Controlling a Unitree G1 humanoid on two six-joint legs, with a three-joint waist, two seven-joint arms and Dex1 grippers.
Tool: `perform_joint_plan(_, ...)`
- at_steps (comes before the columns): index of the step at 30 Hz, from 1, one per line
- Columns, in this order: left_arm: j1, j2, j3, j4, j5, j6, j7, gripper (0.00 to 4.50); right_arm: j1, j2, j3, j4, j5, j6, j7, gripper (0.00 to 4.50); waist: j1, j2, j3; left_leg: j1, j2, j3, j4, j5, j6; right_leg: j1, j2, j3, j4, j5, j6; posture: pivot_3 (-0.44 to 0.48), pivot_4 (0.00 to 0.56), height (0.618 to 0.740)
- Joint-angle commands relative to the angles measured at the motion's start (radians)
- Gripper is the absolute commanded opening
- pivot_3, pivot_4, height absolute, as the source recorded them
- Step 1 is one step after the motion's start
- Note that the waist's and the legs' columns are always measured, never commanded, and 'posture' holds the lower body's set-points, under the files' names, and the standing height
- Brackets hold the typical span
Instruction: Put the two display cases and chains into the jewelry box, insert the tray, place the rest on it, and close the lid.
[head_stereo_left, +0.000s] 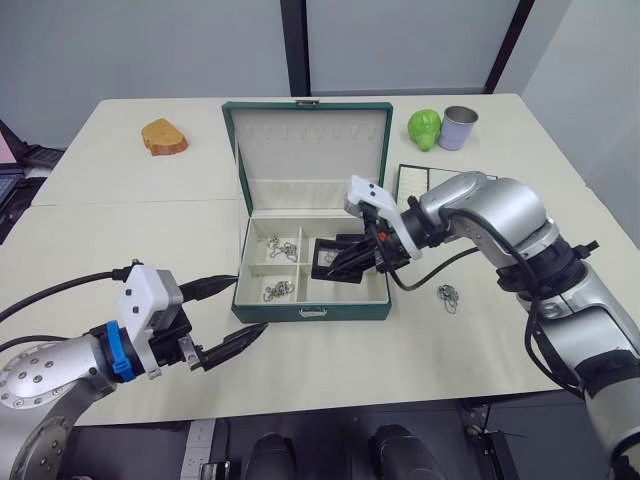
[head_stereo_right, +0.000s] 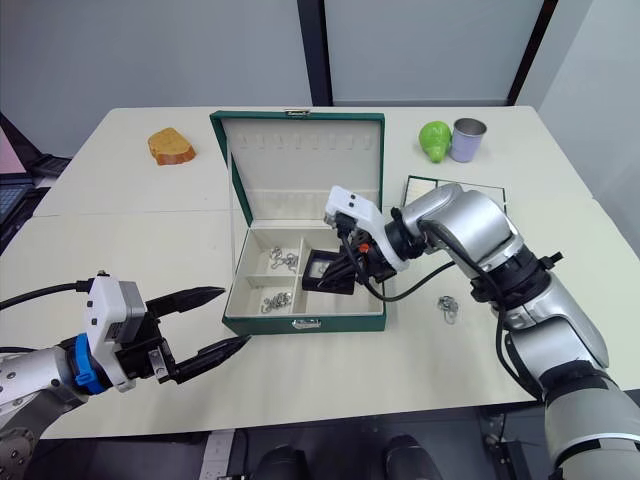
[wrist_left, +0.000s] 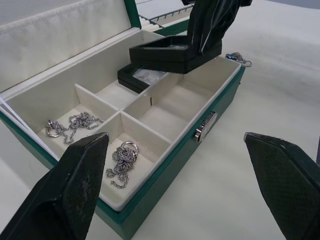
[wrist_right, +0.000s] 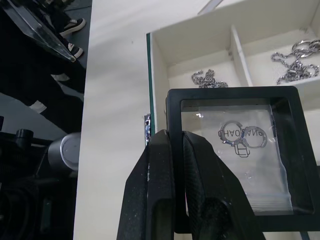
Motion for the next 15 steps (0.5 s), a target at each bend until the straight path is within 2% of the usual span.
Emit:
perform_joint_plan(1, 0.006, -0.001, 0.022, -0.035, -0.026, -0.007, 0.015, 4.50, 0.003, -0.005, 0.000, -0.023, -0.009, -0.022, 0.013, 0.02, 0.000, 0.000, 0.000, 0.000, 0.000, 0.000, 0.000, 0.000, 0.000, 0.000, 0.000, 0.000, 0.000, 0.000, 0.000, 0.000, 0.150, 0.740)
perform_joint_plan(15, -0.040, 0.013, -0.014, -0.015, -0.027, -0.001, 0.028, 4.50, 0.052, -0.013, 0.064, -0.032, -0.062, -0.073, 0.031, 0.02, -0.001, 0.000, 0.000, 0.000, 0.000, 0.000, 0.000, 0.000, 0.000, 0.000, 0.000, 0.000, 0.000, 0.000, 0.000, 0.000, 0.150, 0.740)
